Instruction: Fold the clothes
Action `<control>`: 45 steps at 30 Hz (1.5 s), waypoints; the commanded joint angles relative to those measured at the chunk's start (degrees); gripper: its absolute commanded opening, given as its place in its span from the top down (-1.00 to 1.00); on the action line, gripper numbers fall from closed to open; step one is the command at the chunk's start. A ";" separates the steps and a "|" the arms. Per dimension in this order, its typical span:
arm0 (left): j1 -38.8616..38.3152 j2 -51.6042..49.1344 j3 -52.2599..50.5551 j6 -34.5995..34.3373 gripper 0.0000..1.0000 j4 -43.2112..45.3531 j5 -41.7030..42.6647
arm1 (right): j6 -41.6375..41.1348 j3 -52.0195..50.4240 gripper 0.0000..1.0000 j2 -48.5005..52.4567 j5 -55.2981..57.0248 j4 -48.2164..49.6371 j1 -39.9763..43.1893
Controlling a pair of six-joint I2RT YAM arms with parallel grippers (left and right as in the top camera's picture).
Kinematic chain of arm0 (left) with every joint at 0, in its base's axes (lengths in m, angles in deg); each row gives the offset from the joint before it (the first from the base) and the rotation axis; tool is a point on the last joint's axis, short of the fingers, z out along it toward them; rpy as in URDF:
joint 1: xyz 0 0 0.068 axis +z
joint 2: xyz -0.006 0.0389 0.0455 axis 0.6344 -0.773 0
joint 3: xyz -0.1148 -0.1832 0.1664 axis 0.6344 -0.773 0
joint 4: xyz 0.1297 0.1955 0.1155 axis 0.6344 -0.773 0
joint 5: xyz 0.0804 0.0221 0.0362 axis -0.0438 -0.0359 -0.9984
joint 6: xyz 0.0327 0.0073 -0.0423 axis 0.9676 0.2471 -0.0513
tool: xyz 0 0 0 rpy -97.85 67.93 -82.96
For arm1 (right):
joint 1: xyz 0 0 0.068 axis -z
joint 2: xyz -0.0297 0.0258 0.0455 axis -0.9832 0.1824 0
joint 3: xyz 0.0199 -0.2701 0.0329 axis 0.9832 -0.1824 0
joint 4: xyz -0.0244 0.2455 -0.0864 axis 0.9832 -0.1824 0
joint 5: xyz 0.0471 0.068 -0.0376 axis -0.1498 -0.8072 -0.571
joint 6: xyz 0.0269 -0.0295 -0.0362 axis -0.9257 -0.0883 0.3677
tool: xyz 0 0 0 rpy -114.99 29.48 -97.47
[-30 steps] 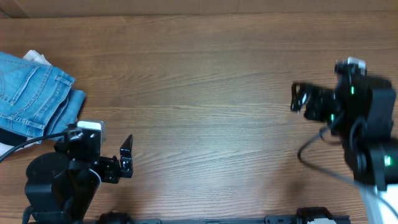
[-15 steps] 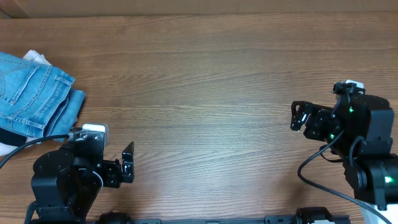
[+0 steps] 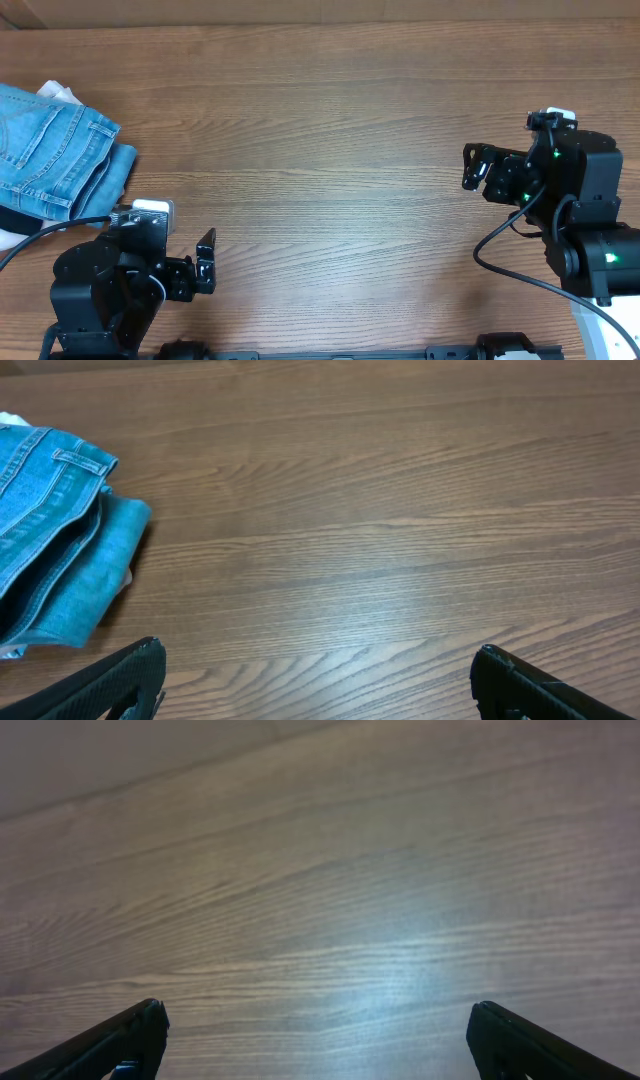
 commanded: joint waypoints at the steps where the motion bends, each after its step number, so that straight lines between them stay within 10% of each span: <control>1: 0.15 -0.09 -0.44 -0.74 -1.00 0.07 -0.55 | 3.17 -0.13 -0.99 -0.39 -0.26 1.66 0.09; 12: 0.15 -0.11 -0.42 -0.74 -1.00 0.07 -0.57 | 9.27 -3.93 -1.00 -10.25 1.42 6.97 0.15; 45: 0.15 -0.11 -0.44 -0.74 -1.00 0.07 -0.57 | 9.57 -63.91 -1.00 -56.39 1.18 53.24 0.15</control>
